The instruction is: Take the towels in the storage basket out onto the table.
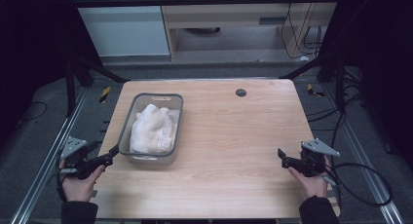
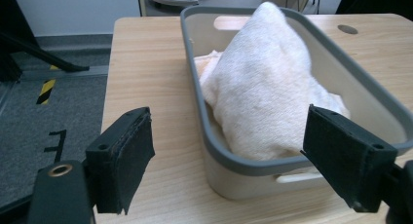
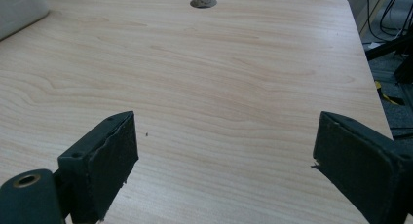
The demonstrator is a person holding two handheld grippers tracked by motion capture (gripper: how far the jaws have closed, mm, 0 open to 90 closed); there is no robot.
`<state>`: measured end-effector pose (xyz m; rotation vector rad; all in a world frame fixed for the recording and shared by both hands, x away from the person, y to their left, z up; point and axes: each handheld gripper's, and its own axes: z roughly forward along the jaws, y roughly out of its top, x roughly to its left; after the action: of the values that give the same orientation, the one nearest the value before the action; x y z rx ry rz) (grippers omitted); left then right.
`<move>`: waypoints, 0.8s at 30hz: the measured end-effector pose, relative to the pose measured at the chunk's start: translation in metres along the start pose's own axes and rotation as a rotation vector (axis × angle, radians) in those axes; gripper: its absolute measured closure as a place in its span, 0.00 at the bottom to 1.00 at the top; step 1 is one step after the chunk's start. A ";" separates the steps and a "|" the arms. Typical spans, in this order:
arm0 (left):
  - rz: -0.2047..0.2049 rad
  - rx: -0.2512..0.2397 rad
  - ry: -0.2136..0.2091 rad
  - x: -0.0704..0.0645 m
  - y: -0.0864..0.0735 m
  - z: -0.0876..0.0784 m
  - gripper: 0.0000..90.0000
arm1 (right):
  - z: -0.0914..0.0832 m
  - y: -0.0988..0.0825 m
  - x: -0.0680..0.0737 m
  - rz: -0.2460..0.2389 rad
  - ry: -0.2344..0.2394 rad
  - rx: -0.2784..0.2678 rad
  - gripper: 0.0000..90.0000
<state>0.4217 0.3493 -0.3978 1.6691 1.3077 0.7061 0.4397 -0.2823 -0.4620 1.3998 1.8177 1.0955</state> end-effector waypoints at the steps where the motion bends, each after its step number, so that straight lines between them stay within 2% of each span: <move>1: 0.005 -0.003 -0.003 -0.002 0.003 -0.002 0.20 | 0.000 -0.001 0.000 0.002 0.003 0.005 0.10; 5: 0.025 -0.015 -0.024 -0.008 0.011 -0.006 0.21 | -0.002 -0.004 0.003 -0.028 -0.003 0.016 0.11; 6: 0.035 -0.021 -0.039 -0.011 0.016 -0.008 0.22 | -0.004 -0.005 0.006 -0.023 0.000 0.018 0.12; 9: 0.039 -0.021 -0.044 -0.014 0.020 -0.008 0.23 | -0.005 -0.006 0.007 -0.026 0.003 0.031 0.13; 14: 0.032 0.000 -0.056 -0.016 0.031 0.001 0.26 | -0.008 -0.007 0.007 -0.004 0.004 0.037 0.13; 16: 0.047 0.023 -0.070 -0.022 0.039 0.008 0.27 | -0.005 -0.008 0.009 -0.019 0.006 0.049 0.13; 19: 0.062 0.034 -0.078 -0.027 0.046 0.013 0.27 | -0.005 -0.008 0.009 -0.019 0.006 0.054 0.13; 22: 0.098 0.075 -0.086 -0.036 0.057 0.025 0.27 | -0.005 -0.008 0.009 -0.019 0.011 0.056 0.13; 24: 0.106 0.080 -0.088 -0.038 0.061 0.029 0.27 | -0.005 -0.008 0.009 -0.022 0.009 0.057 0.12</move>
<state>0.4627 0.3005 -0.3540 1.8241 1.2068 0.6416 0.4293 -0.2760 -0.4665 1.4059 1.8801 1.0484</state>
